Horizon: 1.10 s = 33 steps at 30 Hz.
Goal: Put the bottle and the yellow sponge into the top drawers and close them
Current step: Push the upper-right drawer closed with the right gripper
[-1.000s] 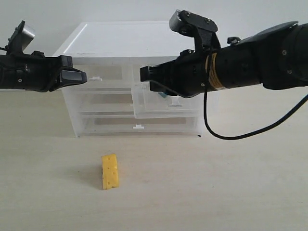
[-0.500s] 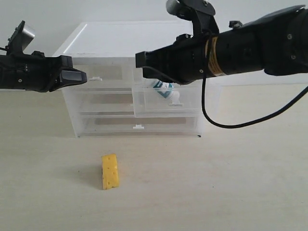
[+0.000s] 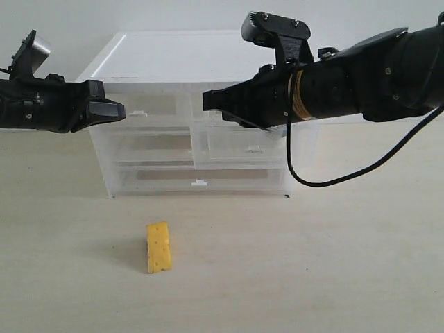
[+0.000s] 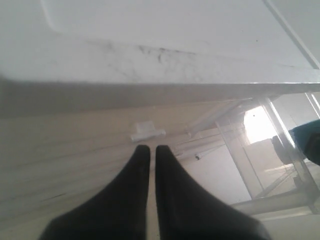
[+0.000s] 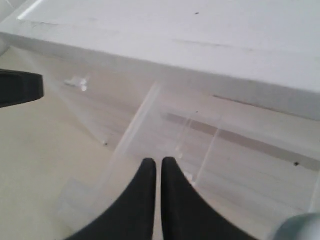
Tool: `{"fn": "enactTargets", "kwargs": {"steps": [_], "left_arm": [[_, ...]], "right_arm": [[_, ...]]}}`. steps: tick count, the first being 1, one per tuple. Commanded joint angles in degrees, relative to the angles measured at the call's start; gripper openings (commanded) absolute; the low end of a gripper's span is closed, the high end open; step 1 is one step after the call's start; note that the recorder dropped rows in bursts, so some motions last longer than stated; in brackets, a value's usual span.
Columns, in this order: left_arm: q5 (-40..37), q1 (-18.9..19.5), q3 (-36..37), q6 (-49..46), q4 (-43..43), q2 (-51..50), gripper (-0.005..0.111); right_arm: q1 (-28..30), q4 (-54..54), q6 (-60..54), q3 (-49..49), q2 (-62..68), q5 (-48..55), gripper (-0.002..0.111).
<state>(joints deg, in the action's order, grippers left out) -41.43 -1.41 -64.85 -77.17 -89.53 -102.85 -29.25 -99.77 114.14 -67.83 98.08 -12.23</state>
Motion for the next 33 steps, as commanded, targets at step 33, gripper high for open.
{"fn": "enactTargets", "kwargs": {"steps": [33], "left_arm": [[-0.4,0.1,0.2,-0.4,-0.2,0.1,0.004]], "right_arm": [[0.2,3.4,-21.3,10.7,-10.1,31.4,0.000]]}}
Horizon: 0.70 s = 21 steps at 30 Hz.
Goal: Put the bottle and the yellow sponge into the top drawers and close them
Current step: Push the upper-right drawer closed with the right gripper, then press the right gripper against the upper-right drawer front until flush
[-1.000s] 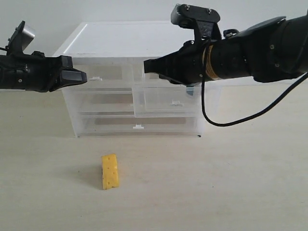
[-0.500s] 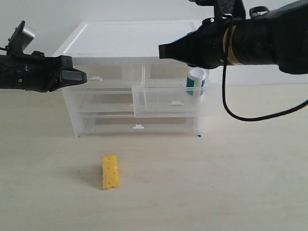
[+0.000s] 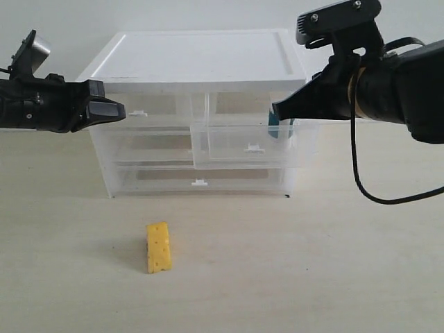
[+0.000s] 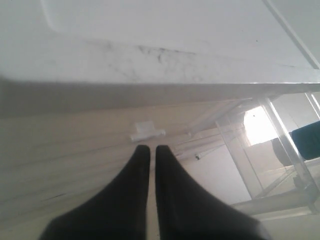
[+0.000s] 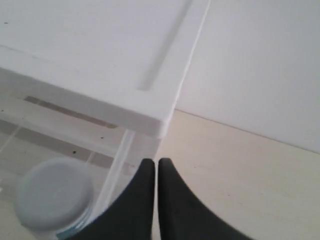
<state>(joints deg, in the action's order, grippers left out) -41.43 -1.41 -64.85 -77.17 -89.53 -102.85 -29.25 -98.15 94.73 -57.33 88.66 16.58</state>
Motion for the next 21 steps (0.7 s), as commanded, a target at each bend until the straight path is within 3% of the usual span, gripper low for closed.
{"fn": "enactTargets", "kwargs": {"steps": [1,8,14,16,21], "left_arm": [[-0.3,0.1,0.2,-0.4,-0.2,0.1,0.004],[-0.3,0.1,0.2,-0.4,-0.2,0.1,0.004],[0.0,0.1,0.2,-0.4,-0.5,0.1,0.004],[0.0,0.1,0.2,-0.4,-0.5,0.1,0.004],[-0.1,0.1,0.2,-0.4,-0.4,0.1,0.004]], "right_arm": [[0.2,2.8,-2.8,0.2,-0.7,2.5,0.000],[0.1,9.4,-5.0,0.2,-0.7,-8.6,0.000],[0.1,9.5,-2.8,-3.6,-0.7,-43.5,0.000],[0.1,9.6,-1.9,-5.3,-0.7,-50.9,0.000],[0.1,9.4,0.4,-6.0,-1.2,-46.7,0.000]]}}
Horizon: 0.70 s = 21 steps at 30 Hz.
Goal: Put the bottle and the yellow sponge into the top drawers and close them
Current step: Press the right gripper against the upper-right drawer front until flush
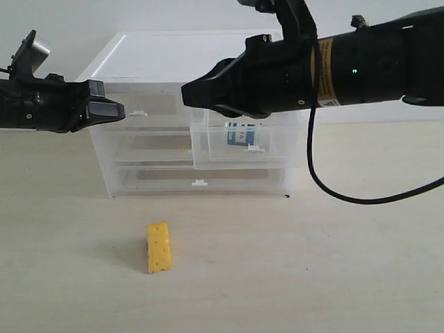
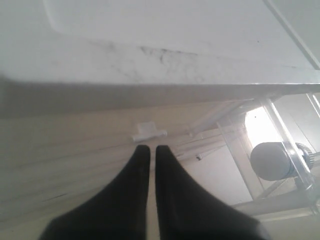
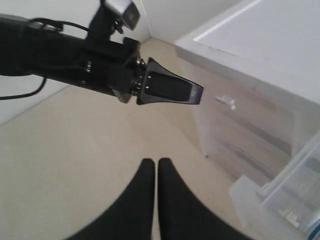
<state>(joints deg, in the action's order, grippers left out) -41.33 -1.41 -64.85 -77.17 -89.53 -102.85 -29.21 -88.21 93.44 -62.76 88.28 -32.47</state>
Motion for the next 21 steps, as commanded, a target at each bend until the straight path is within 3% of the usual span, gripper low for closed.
{"fn": "enactTargets", "kwargs": {"steps": [1,6,10,12,21], "left_arm": [[-0.2,0.1,0.2,-0.4,-0.4,0.1,0.004],[-0.3,0.1,0.2,-0.4,-0.4,0.1,0.004],[-0.4,0.1,0.2,-0.4,-0.4,0.1,0.004],[-0.4,0.1,0.2,-0.4,-0.4,0.1,0.004],[-0.5,0.1,0.2,-0.4,-0.3,0.1,0.004]], "right_arm": [[0.1,-0.9,2.3,-0.6,-0.8,2.8,0.000],[0.1,-4.3,5.0,-0.6,-0.8,3.0,0.000],[0.1,-11.7,22.4,-0.6,-0.8,5.9,0.000],[0.1,-11.7,24.0,0.1,-1.0,5.9,0.000],[0.1,-11.7,26.4,0.1,-1.1,-8.5,0.000]]}}
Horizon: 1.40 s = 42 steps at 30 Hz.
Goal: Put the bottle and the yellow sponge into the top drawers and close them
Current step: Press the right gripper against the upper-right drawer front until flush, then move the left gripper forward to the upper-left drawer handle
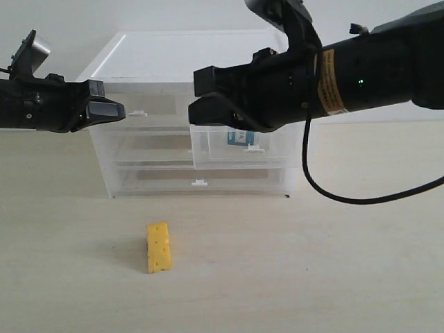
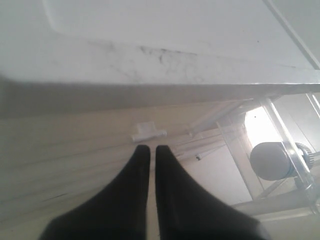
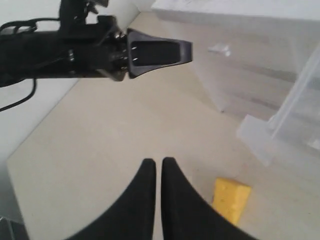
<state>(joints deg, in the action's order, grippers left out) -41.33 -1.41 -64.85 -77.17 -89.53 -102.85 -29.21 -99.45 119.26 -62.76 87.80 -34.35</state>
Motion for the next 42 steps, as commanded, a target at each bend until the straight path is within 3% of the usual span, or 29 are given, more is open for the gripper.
{"fn": "enactTargets", "kwargs": {"steps": [1,5,10,16,22,42], "left_arm": [[-0.5,0.1,0.2,-0.4,0.0,0.1,0.004],[-0.5,0.1,0.2,-0.4,0.3,0.1,0.004],[-0.5,0.1,0.2,-0.4,0.3,0.1,0.004],[-0.5,0.1,0.2,-0.4,0.3,0.1,0.004],[-0.7,0.1,0.2,-0.4,-0.6,0.1,0.004],[-0.5,0.1,0.2,-0.4,-0.6,0.1,0.004]], "right_arm": [[0.1,-0.5,0.5,0.1,-0.4,-7.6,0.000],[0.1,-0.5,0.3,3.5,0.0,-6.0,0.000],[0.1,-0.5,-1.8,9.1,0.2,6.7,0.000],[0.1,-0.5,-3.1,9.3,1.4,18.0,0.000],[0.1,-0.5,-3.9,5.7,5.8,27.1,0.000],[0.1,-0.2,-4.0,-13.1,15.3,33.3,0.000]]}}
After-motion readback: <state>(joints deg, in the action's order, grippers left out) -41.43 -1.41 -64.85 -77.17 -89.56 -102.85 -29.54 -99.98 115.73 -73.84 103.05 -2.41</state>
